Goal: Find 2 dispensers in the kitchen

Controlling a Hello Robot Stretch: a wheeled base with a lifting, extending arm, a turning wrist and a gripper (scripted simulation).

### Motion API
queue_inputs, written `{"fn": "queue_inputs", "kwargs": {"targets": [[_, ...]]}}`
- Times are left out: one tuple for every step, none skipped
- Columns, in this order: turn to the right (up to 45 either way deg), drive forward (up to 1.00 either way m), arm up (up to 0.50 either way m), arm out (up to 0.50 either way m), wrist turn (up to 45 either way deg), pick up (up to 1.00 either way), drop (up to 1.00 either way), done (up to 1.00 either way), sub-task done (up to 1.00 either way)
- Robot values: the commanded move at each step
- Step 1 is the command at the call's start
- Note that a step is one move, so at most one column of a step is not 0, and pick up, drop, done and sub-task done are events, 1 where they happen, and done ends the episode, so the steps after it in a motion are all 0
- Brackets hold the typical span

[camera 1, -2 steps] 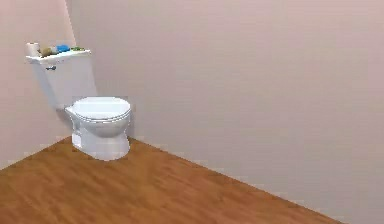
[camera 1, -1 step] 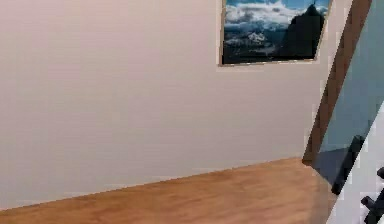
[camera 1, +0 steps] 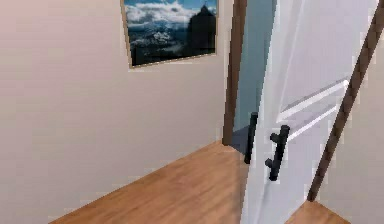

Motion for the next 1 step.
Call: {"fn": "queue_inputs", "kwargs": {"targets": [[0.0, 0.30, 0.00, 0.00, 0.0, 0.00, 0.00, 0.00, 0.00]]}}
